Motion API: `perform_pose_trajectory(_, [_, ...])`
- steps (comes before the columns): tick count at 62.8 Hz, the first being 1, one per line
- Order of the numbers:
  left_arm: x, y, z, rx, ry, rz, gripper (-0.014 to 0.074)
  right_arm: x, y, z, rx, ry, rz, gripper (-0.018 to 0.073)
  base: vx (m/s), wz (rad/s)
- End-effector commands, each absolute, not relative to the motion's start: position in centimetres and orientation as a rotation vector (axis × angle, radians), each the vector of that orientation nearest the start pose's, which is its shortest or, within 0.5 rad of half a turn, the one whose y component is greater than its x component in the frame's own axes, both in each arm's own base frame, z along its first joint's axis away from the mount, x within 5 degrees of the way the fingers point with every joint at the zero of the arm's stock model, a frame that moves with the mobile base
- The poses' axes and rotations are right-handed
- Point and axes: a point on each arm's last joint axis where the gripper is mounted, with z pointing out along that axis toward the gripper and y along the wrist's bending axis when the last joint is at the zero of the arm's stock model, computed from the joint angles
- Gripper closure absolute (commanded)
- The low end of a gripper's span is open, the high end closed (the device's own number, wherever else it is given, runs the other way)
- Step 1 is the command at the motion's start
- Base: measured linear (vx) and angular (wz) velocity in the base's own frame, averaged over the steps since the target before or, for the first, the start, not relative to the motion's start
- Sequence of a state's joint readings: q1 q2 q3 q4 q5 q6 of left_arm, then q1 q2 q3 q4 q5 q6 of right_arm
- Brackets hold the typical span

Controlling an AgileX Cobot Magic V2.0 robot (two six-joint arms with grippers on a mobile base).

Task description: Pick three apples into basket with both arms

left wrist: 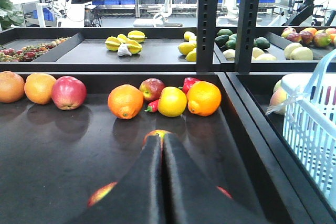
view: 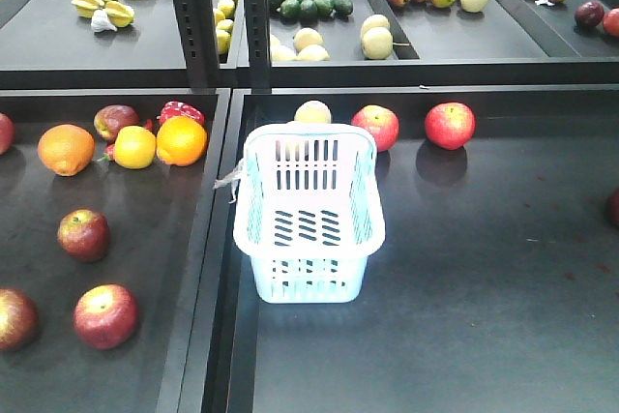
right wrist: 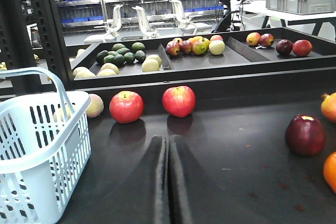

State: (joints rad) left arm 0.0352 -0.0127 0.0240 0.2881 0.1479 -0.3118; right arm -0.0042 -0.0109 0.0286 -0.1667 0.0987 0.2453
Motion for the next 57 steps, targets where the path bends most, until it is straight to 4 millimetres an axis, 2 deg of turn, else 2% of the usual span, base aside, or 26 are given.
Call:
perform_pose_trajectory(1, [5.63,0.38,19.25,-0.067,1.572,0.018,0.0603,5.65,-0.1,19.77,0.058,1.528,0.038,0.0561,0.04,0.02])
perform_pose_trajectory(57, [5.63,0.38,19.25,-0.067,1.572,0.018,0.0603,5.65,-0.1,19.77,0.058,1.528,0.038,0.0561,0.02,0.01])
